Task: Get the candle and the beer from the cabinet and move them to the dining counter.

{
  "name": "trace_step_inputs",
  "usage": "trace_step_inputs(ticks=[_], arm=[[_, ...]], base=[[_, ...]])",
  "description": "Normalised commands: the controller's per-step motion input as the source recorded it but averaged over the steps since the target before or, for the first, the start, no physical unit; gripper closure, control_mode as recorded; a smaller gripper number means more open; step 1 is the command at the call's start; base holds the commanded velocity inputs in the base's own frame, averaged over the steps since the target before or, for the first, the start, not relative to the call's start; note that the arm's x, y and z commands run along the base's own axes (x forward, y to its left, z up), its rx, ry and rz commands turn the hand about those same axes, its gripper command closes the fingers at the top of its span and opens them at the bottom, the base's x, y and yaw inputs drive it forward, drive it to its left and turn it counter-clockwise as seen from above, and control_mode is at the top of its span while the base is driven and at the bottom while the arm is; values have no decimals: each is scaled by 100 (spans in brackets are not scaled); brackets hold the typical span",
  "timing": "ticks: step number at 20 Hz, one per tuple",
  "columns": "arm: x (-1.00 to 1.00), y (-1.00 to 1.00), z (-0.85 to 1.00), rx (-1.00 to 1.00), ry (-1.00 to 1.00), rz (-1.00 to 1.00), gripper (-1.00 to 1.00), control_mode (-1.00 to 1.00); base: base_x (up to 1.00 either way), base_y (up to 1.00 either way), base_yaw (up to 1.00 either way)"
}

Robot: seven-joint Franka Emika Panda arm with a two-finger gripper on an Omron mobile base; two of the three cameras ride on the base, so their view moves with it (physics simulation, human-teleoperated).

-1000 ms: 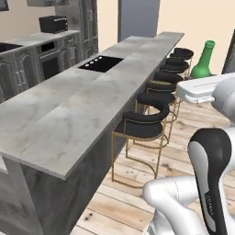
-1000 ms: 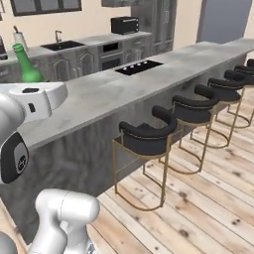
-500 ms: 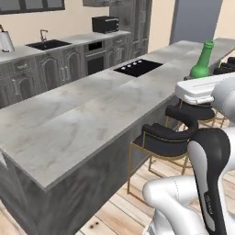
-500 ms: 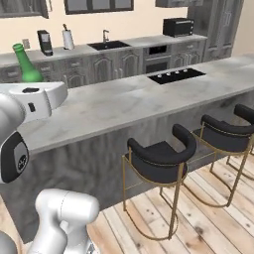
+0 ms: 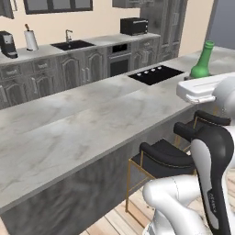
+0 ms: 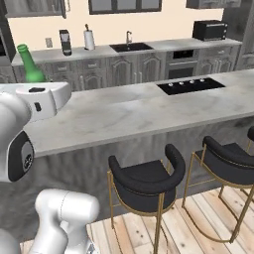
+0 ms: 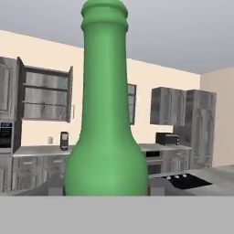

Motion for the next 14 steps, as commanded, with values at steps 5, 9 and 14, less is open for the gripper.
trace_step_inputs(ticks=[5, 9, 14], arm=[[49, -22, -37, 1, -3, 15, 100, -100], [43, -12, -48, 7, -2, 21, 100, -100], [38, 7, -53, 1, -5, 32, 100, -100]], base=[[0, 0, 0], [0, 0, 0], [0, 0, 0]])
